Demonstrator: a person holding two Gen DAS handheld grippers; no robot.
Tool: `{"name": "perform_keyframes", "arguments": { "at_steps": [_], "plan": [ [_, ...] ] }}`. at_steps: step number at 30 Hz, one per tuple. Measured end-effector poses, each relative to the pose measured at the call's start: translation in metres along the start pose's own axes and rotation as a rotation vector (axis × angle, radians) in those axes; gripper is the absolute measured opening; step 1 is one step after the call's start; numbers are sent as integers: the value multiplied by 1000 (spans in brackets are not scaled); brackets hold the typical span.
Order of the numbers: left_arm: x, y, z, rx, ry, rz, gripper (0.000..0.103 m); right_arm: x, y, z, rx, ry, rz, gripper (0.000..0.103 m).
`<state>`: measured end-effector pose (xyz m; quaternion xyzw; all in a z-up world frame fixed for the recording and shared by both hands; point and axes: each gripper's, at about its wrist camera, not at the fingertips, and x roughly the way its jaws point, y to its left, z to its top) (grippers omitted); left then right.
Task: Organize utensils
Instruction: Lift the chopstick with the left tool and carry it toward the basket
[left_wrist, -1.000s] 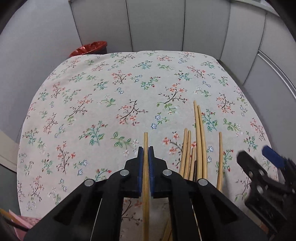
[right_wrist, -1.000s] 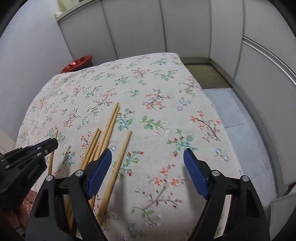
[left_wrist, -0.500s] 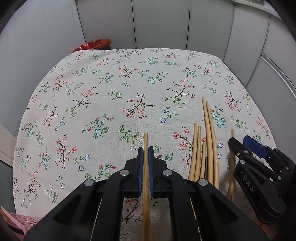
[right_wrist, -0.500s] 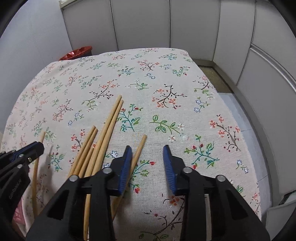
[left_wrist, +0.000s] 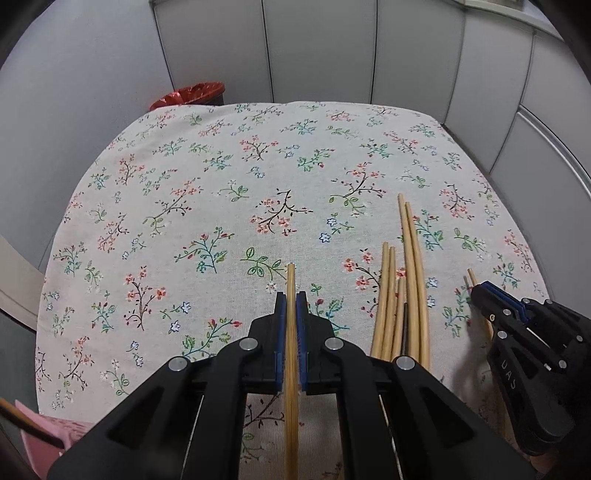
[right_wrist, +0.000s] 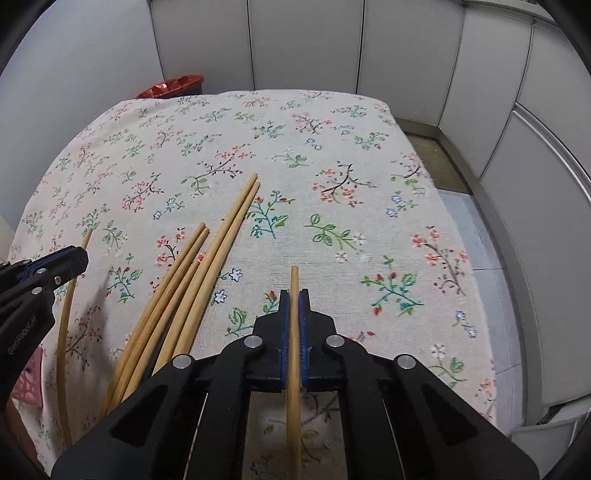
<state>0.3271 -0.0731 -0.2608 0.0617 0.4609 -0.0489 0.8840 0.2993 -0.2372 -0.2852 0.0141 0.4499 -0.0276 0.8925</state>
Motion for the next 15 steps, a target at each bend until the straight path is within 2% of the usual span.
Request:
{"name": "perform_keyframes", "arguments": {
  "at_steps": [15],
  "plan": [
    [-101, -2, -18, 6, -109, -48, 5, -119, -25, -12, 65, -150, 28, 4]
  ]
}}
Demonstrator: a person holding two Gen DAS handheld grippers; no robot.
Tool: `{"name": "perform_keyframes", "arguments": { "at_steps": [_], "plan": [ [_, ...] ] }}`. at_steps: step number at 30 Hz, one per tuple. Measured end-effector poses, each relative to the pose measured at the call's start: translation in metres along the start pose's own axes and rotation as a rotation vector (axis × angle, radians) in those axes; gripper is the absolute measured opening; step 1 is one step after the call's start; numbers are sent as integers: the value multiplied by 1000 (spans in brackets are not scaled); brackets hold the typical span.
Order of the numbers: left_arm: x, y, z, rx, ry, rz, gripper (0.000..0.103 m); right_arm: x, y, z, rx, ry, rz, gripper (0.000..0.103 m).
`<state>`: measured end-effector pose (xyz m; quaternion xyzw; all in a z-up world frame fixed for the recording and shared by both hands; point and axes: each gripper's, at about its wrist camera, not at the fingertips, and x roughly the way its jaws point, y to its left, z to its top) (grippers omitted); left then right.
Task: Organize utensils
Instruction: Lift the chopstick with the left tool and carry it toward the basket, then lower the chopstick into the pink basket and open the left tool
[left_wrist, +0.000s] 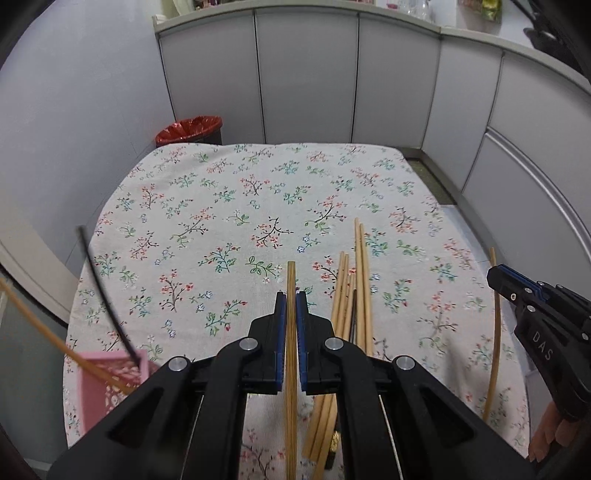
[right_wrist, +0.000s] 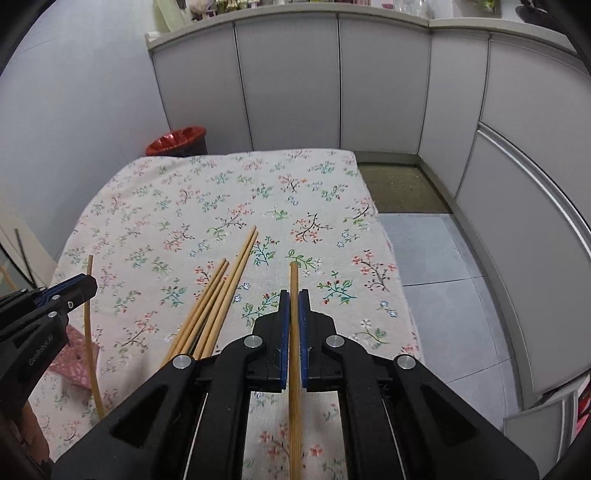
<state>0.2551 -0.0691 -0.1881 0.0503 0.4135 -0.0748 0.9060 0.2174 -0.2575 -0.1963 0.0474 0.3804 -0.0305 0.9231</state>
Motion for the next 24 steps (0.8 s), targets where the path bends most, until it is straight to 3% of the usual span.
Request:
{"name": "perform_keyframes", "arguments": {
  "at_steps": [14, 24],
  "plan": [
    [-103, 12, -26, -21, -148, -59, 5, -87, -3, -20, 25, -115, 22, 4],
    [-166, 34, -32, -20, -289, -94, 5, -149, 7, -11, -9, -266, 67, 4]
  ]
}}
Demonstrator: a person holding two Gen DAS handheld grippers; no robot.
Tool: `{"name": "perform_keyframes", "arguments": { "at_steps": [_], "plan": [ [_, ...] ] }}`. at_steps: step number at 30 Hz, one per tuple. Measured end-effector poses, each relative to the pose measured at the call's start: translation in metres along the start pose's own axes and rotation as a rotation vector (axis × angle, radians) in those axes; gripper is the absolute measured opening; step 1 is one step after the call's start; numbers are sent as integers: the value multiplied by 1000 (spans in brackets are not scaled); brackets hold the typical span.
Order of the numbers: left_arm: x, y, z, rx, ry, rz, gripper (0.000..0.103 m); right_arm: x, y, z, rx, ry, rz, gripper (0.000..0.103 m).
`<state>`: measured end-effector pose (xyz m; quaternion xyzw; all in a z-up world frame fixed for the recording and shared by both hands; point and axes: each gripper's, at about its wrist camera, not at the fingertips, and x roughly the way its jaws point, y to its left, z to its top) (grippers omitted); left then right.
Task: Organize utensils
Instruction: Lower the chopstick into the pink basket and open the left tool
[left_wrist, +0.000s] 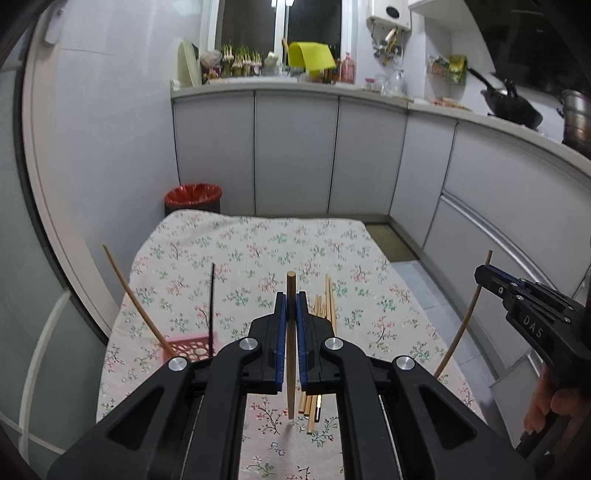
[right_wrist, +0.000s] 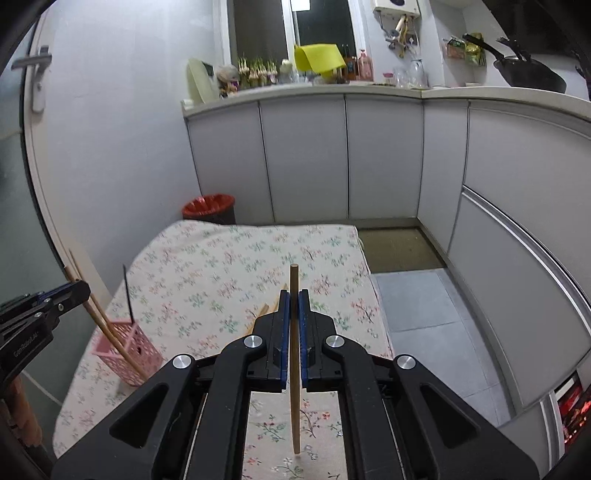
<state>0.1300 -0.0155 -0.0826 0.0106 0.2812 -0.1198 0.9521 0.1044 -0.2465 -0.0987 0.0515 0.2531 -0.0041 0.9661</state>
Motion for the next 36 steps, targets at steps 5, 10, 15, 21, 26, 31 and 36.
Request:
{"name": "perform_keyframes", "arguments": {
  "at_steps": [5, 10, 15, 21, 26, 31, 36],
  "plan": [
    [-32, 17, 12, -25, -93, 5, 5, -18, -3, 14, 52, -52, 47, 4],
    [-61, 37, 25, -61, -196, 36, 5, -28, 7, 24, 55, -90, 93, 4],
    [-73, 56, 33, -81, -272, 106, 5, -32, 27, 27, 40, -109, 134, 4],
    [-51, 73, 30, -98, -253, 164, 5, -29, 49, 30, 33, -113, 181, 4],
    [0, 89, 23, -114, -118, 193, 5, -23, 67, 30, 29, -96, 216, 4],
    [31, 100, 10, -124, -33, 195, 6, -16, 85, 32, 17, -95, 240, 4],
    [35, 109, 8, -125, -15, 203, 10, -15, 108, 35, -10, -116, 277, 4]
  ]
}}
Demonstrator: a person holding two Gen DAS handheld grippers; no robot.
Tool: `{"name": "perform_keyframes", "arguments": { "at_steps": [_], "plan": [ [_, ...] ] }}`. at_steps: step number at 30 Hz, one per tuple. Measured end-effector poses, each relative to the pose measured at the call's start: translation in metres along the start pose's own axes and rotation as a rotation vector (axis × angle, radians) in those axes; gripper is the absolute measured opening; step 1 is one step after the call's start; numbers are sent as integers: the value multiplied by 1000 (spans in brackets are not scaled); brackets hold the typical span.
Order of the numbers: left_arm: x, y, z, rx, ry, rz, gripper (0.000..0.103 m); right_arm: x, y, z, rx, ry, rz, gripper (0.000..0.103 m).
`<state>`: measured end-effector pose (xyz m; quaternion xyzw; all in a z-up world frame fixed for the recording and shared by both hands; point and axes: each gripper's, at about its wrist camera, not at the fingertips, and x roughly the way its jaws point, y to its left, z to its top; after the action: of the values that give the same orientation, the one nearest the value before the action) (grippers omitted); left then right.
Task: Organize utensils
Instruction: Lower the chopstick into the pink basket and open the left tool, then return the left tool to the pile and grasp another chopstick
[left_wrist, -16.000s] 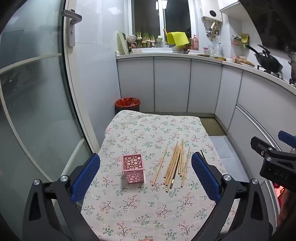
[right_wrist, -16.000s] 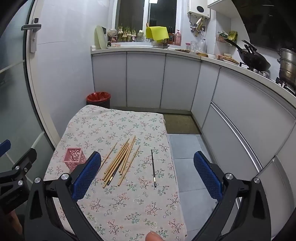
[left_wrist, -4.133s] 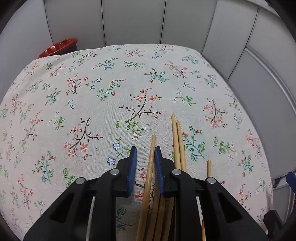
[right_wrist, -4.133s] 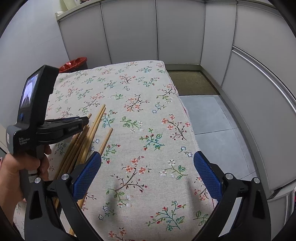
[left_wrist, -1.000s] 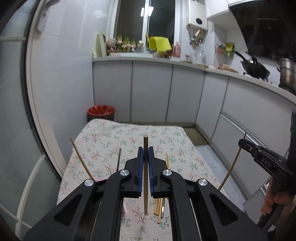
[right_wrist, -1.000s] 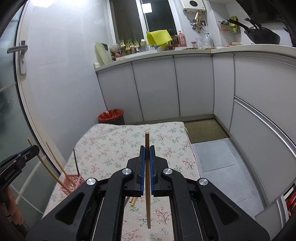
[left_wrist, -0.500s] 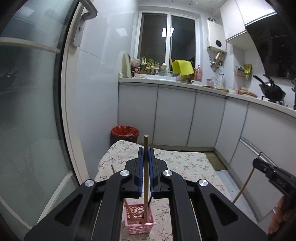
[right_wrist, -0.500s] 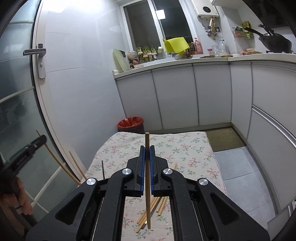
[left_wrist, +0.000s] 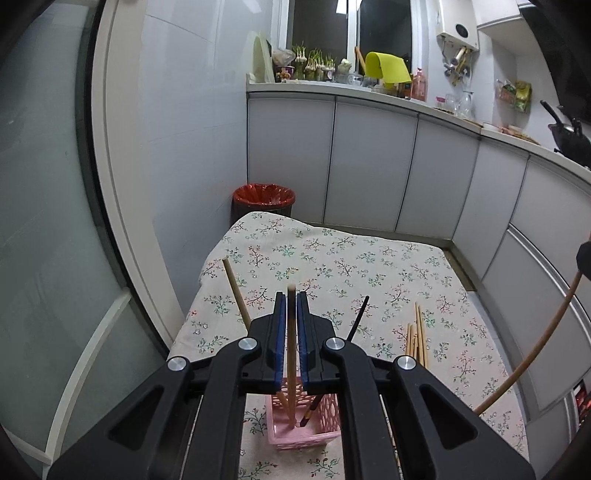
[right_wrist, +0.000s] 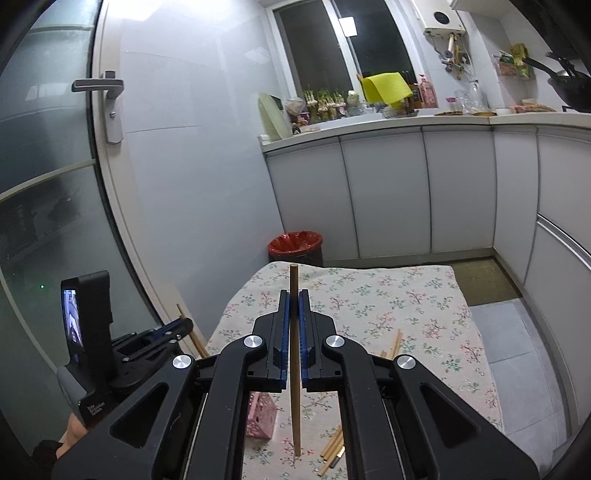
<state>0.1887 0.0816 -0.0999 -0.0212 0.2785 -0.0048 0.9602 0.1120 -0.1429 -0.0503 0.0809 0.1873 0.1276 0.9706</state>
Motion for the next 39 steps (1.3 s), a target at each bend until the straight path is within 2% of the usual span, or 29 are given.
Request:
{"name": "perform_keyframes", "arguments": {
  "at_steps": [2, 3, 4, 6, 10, 16, 27, 33, 39],
  "plan": [
    [-5, 5, 2, -14, -9, 7, 30, 4, 9, 2, -11, -1, 10, 4],
    [-7, 8, 2, -22, -14, 7, 46, 6, 14, 3, -13, -3, 15, 4],
    [-11, 12, 3, -36, -24, 12, 50, 8, 18, 5, -11, -7, 23, 4],
    [-16, 19, 4, -47, -29, 17, 51, 10, 23, 10, -2, -19, 41, 4],
    [-21, 31, 1, -67, -18, 26, 59, 16, 35, 14, 5, -54, 70, 4],
    [-25, 40, -3, -63, -7, 47, 61, 35, 45, 14, 24, -82, 94, 4],
    [-20, 47, -6, -76, 31, 45, 63, 84, 51, -13, 11, 43, 73, 4],
    [-17, 42, -8, -65, 55, 45, 67, 82, 45, -11, 28, 72, 57, 14],
    [-19, 30, -8, -36, 61, 24, 68, 61, 27, -5, 19, 64, 18, 32]
  ]
}}
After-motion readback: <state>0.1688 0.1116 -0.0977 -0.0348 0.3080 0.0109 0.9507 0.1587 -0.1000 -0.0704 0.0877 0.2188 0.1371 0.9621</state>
